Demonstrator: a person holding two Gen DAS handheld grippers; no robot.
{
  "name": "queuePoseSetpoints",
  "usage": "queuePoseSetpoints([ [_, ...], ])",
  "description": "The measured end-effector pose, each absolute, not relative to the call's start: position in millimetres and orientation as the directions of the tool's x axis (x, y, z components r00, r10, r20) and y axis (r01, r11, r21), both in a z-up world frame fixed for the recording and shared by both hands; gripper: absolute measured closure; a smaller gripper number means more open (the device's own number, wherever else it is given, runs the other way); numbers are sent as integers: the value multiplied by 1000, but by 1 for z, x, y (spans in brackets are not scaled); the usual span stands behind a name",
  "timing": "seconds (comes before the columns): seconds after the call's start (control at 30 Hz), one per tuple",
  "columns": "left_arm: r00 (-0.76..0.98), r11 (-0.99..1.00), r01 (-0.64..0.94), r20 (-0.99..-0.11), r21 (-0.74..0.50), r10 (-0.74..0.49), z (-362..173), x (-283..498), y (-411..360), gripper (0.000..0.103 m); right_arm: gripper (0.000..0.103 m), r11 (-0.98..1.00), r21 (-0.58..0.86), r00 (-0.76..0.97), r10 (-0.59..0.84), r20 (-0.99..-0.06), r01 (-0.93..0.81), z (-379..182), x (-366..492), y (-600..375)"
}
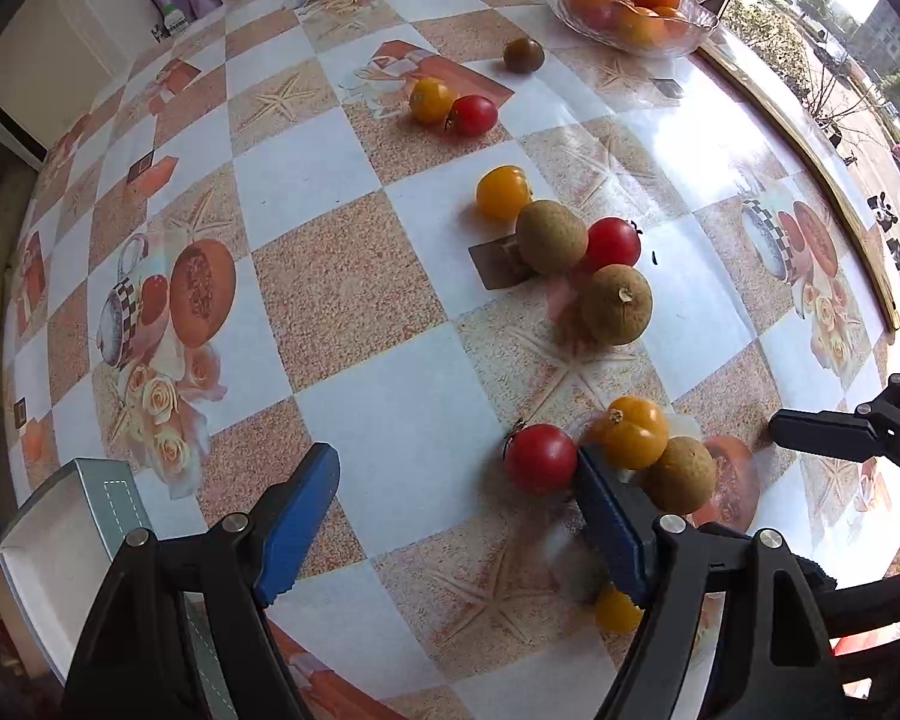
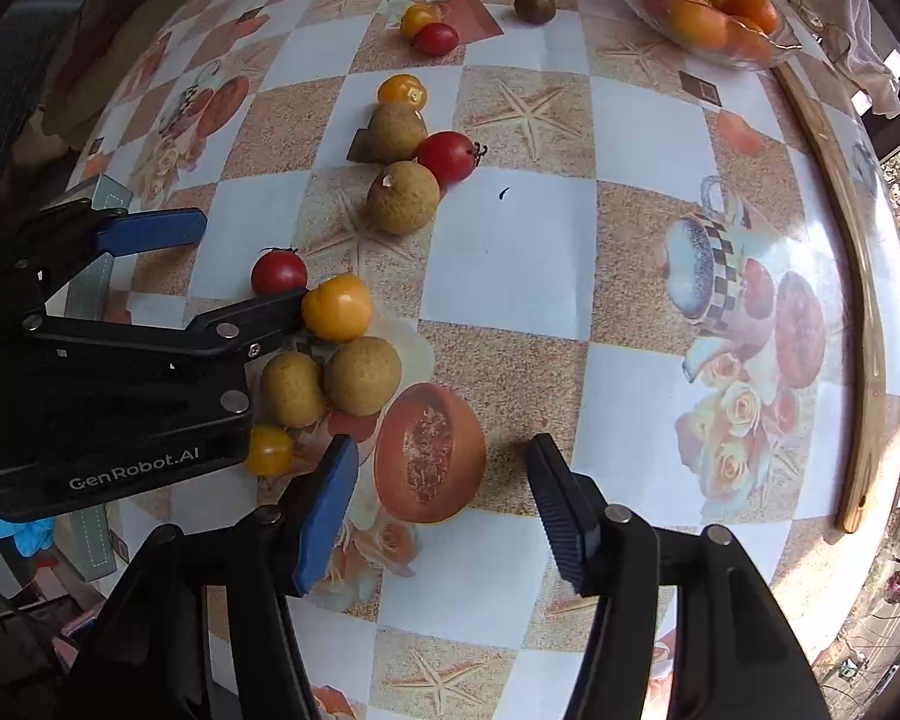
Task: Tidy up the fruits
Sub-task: 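Grasp a red tomato with the left tool while the right tool grasps a brown fruit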
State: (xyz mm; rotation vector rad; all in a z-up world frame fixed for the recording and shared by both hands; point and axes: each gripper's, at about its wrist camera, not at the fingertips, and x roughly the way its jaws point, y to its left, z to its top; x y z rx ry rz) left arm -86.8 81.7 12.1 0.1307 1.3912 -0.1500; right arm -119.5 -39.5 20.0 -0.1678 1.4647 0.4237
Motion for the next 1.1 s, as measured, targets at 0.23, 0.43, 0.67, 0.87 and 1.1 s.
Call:
queuePoseSetpoints([
  [0.23,183,985,173,-982,-20,-52,15,-82,76,55,43,897,159,56,199,-978,-412,21,-106,-22],
  [0.43,171,988,150,-983,-40,-65,18,-84,81,75,60,877,156,70,210,-975,-455,18,-91,1],
  [0.67,150,988,63,-977,-141,-149,19,-95,105,81,72,879,197,44,239,-970,-434,15,-88,4],
  [0.87,149,984,35,-973,-172,-175,22,-103,117,81,72,895,210,36,244,-969,-394,18,-90,-3],
  [1.1,166,983,14,-969,-181,-181,39,-117,135,80,72,908,228,38,257,-966,-350,29,-94,-13],
])
